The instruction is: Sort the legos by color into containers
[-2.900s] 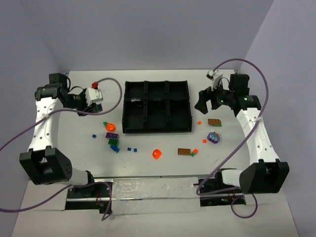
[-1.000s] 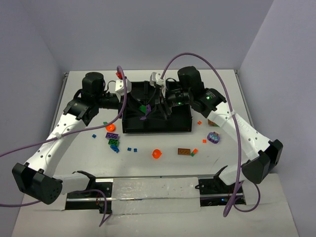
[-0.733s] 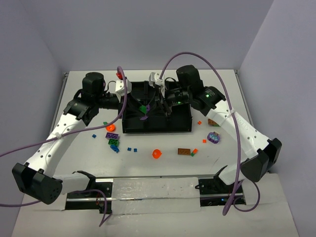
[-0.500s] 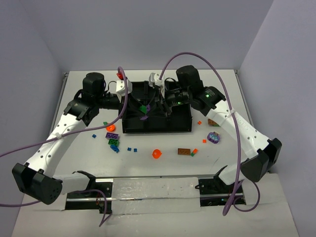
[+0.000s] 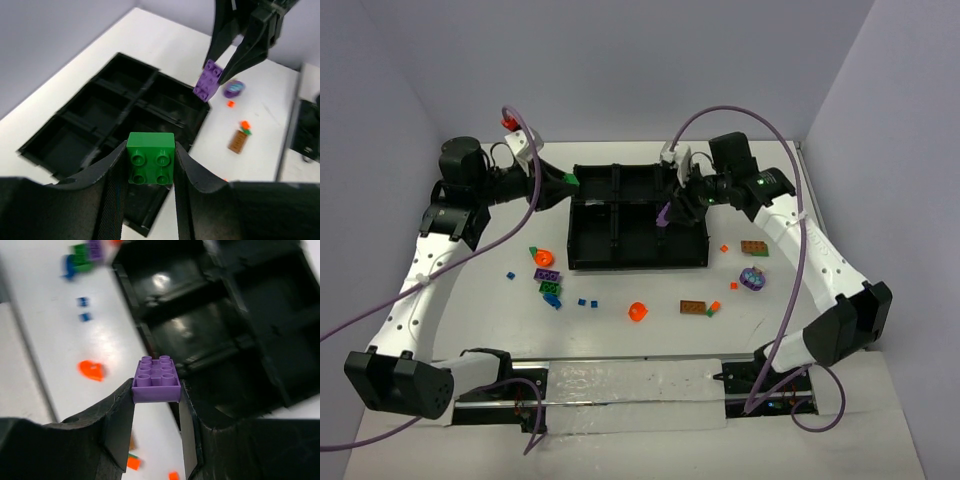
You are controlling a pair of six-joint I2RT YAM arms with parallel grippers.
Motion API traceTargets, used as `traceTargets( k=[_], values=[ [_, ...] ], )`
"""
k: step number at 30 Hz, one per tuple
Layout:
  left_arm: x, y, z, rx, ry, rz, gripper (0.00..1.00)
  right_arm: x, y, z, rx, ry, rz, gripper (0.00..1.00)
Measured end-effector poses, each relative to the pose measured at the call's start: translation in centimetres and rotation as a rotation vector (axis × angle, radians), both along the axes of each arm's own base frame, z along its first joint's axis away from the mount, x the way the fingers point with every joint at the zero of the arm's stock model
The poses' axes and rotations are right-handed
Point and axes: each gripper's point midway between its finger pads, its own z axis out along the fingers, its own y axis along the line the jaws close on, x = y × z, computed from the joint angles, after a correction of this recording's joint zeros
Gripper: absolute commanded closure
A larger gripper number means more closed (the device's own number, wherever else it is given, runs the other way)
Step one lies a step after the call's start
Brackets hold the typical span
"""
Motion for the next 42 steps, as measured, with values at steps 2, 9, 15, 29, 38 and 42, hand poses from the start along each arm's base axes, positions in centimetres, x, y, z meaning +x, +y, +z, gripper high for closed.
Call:
traceTargets(
  k=[2,9,15,29,38,42],
  values=[
    [1.0,0.3,0.0,0.01,-0.007,0.065,1.0,2.3,-1.5,-0.3,-0.017,0.011,-0.126,1.0],
    [4.9,2.1,-0.7,0.055,-0.022,0.307,1.0,11.7,-5.6,-1.9,-0.02,-0.002,-0.577,1.0],
    [6.9,2.4,-1.8,0.083,-0.01,0.392,1.0,17.9,-6.4,-3.8,-0.025,0.022,-0.834,1.0],
    [8.3,2.7,-3.2,0.107,0.016,0.462,1.0,23.2,-7.2,-9.7,-0.091,0.083,-1.066,1.0],
    [8.9,2.9,-4.0,0.112,0.042,0.483,1.0,24.5,-6.3,-12.9,-0.112,0.12,-1.076,0.94],
    [9.0,2.9,-4.2,0.111,0.053,0.49,1.0,24.6,-6.2,-14.2,-0.131,0.136,-1.075,0.88]
  ],
)
